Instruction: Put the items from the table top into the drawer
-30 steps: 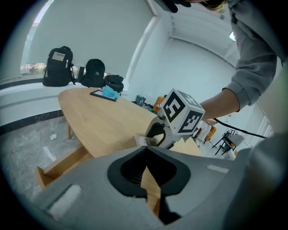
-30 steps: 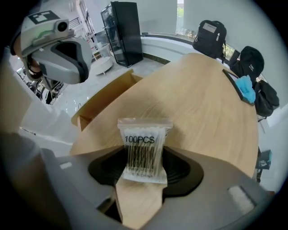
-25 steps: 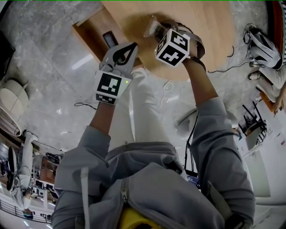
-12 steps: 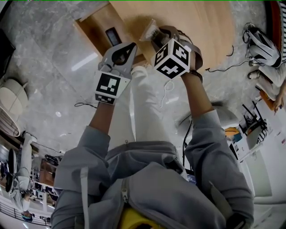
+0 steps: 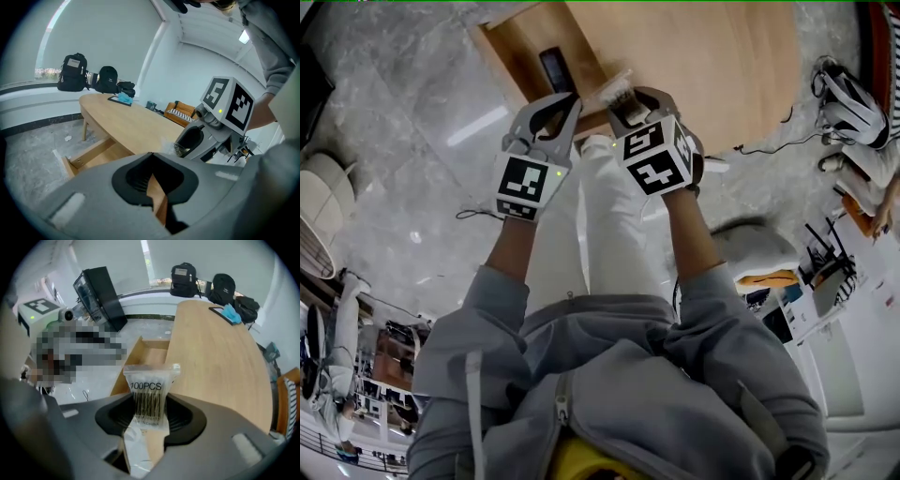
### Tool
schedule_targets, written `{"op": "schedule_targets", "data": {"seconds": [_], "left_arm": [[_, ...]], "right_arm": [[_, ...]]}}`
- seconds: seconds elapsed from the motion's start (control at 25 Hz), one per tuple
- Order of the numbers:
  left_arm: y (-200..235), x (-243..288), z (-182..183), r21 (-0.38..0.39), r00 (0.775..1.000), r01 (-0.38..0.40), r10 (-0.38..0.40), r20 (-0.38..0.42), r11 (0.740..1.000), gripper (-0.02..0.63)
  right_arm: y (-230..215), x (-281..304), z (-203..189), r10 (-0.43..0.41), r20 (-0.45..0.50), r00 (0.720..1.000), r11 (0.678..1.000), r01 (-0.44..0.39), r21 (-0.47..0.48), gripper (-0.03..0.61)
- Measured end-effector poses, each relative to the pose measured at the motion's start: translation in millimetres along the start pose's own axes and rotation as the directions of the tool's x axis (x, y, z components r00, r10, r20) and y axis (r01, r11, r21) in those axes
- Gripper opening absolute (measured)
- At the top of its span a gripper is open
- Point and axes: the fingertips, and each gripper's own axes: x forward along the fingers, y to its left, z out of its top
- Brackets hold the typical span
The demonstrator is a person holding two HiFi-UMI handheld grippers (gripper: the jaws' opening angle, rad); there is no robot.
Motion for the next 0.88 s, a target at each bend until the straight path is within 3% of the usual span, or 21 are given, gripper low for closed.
{"op": "schedule_targets", "data": {"seconds": [0.36,0.52,0.88], "left_arm": [[26,-25,-34,-0.039,0.999,-0.045,0.044,-0.032,0.998,0.000],[32,-29,-46,-0.049,0.998,-0.045,0.043,-0.042,0.998,0.000],[33,-20,-66,-0.074,0.998,-0.036,0.031,-0.062,0.997,0.000]], "right_arm": [[64,61,-12,0.085,0.005,0.996,0.962,-0.083,0.259,0.184],[64,92,-27,0.051,-0.037,0.998,0.944,-0.036,0.328,0.184],[36,131,-34,-0.080,-0.048,0.996,0.931,0.092,0.354,0.187]]}}
